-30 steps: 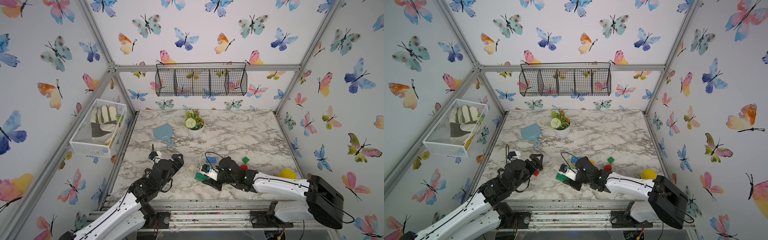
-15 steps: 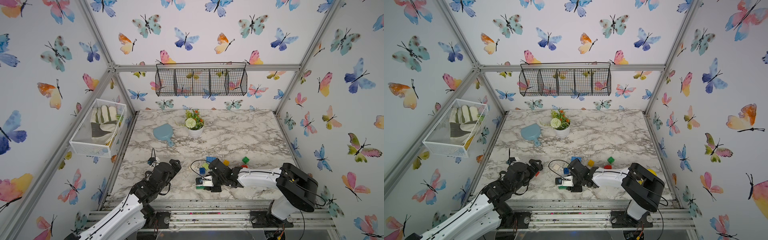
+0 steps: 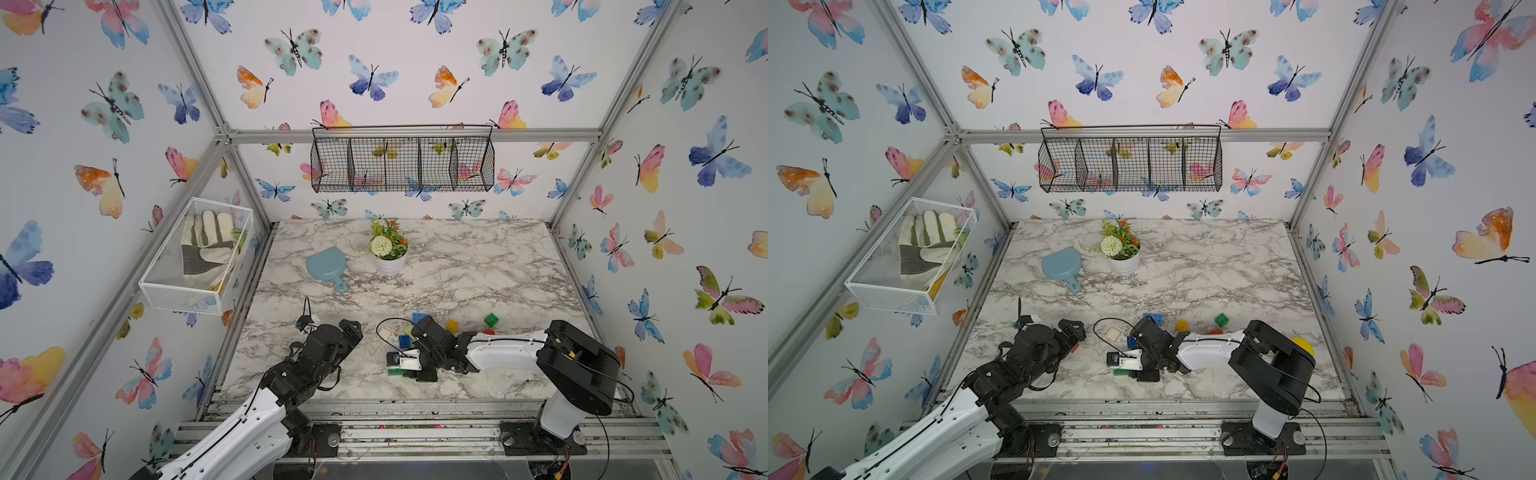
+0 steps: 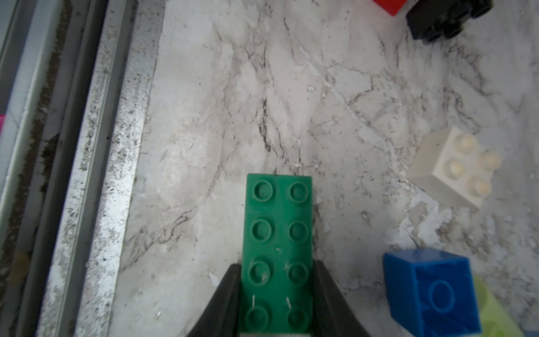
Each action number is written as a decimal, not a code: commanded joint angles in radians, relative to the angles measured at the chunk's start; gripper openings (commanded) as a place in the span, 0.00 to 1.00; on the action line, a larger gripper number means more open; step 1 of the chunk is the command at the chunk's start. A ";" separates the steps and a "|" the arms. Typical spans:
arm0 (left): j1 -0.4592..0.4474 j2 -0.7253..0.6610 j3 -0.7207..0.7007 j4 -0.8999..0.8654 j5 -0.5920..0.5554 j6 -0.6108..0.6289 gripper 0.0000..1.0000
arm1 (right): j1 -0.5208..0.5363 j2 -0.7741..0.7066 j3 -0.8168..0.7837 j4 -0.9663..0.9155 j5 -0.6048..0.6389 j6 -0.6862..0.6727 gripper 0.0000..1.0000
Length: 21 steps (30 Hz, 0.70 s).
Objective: Assemble the number 1 with lego
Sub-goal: Place the lego brick at the center of the board.
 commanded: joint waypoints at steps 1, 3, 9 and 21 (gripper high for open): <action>0.010 -0.002 -0.005 -0.018 0.021 0.013 0.98 | -0.009 0.015 0.012 -0.007 0.024 0.025 0.44; 0.012 0.001 -0.006 -0.017 0.024 0.015 0.98 | -0.009 0.004 0.009 -0.007 0.015 0.028 0.50; 0.017 0.012 -0.004 -0.009 0.035 0.044 0.98 | -0.009 -0.065 0.002 -0.009 -0.013 0.054 0.62; -0.003 0.414 0.188 0.004 0.256 0.556 0.90 | -0.037 -0.528 -0.212 0.209 0.257 0.743 0.58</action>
